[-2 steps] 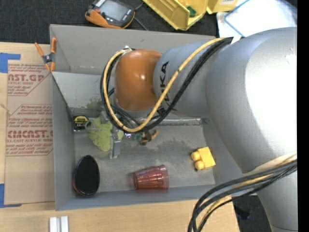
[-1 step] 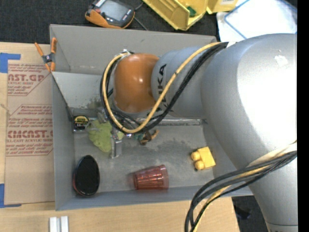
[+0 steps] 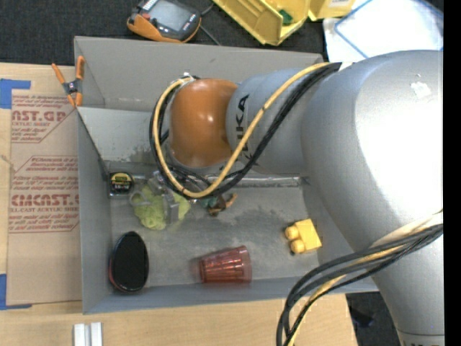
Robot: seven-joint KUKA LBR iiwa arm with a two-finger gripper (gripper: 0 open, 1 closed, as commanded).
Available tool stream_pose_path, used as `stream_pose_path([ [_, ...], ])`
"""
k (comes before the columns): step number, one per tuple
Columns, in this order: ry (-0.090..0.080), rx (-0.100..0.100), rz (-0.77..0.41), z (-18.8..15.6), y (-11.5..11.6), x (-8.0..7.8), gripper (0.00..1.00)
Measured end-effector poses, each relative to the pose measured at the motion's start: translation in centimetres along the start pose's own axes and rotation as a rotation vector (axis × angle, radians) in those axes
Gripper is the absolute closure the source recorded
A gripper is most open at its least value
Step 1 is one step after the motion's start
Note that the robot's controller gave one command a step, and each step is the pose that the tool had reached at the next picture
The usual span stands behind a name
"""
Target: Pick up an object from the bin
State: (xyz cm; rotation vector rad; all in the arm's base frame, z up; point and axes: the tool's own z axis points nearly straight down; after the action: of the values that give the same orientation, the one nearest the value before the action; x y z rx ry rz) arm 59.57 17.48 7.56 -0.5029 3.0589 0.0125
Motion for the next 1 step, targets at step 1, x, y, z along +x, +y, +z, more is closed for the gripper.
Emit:
stream_pose_path([
  [1, -0.001, -0.001, -0.011, 0.03, -0.03, -0.02, 1.00],
])
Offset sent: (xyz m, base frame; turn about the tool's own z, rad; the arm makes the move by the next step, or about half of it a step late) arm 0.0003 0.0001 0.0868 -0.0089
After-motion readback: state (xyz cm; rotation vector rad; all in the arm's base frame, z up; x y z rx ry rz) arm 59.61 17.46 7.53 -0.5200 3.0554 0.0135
